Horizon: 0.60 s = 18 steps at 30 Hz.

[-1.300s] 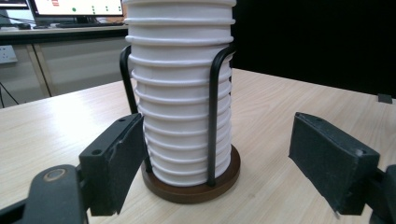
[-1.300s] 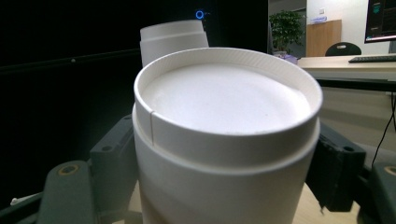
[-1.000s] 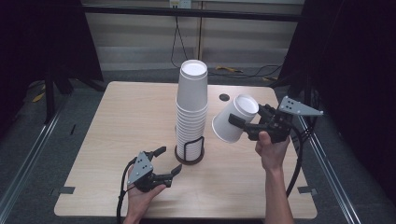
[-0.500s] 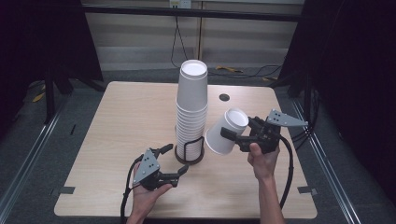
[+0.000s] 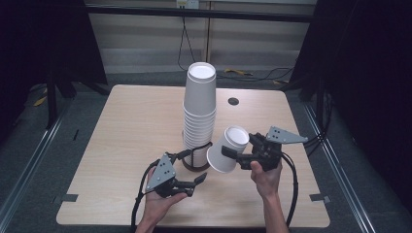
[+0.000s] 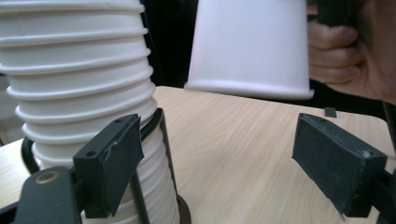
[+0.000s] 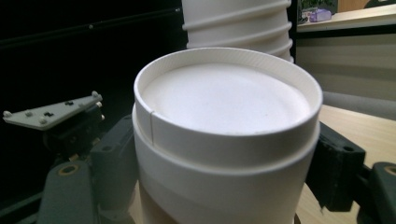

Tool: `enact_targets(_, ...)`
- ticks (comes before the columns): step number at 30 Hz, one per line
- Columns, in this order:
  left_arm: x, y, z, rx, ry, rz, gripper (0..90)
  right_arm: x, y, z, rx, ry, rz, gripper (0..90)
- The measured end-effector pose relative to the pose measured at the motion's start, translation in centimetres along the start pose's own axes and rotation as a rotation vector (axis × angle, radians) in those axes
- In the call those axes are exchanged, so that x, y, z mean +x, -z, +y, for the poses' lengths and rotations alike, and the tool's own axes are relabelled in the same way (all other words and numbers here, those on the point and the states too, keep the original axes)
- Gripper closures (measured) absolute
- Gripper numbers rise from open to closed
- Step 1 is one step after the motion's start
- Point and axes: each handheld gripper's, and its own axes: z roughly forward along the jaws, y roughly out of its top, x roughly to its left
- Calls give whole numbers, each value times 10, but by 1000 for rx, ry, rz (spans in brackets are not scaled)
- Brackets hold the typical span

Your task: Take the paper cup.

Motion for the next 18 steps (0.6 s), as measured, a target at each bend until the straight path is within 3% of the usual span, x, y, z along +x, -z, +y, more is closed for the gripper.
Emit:
enact_targets(8,-5,-6,1,-23,-5,-55,156,6,-11,-20,17,-18,15,229)
enact_targets(12,-8,-9,-1,-14,-22,-68,155,12,-16,-26,33,-13,29,229)
enact_targets(15,-8,-13,-4,1,-3,-93,154,14,-18,-28,36,-10,26,229)
enact_targets(18,-10,-17,-5,4,-13,-103,152,14,-19,-32,36,-17,30,229)
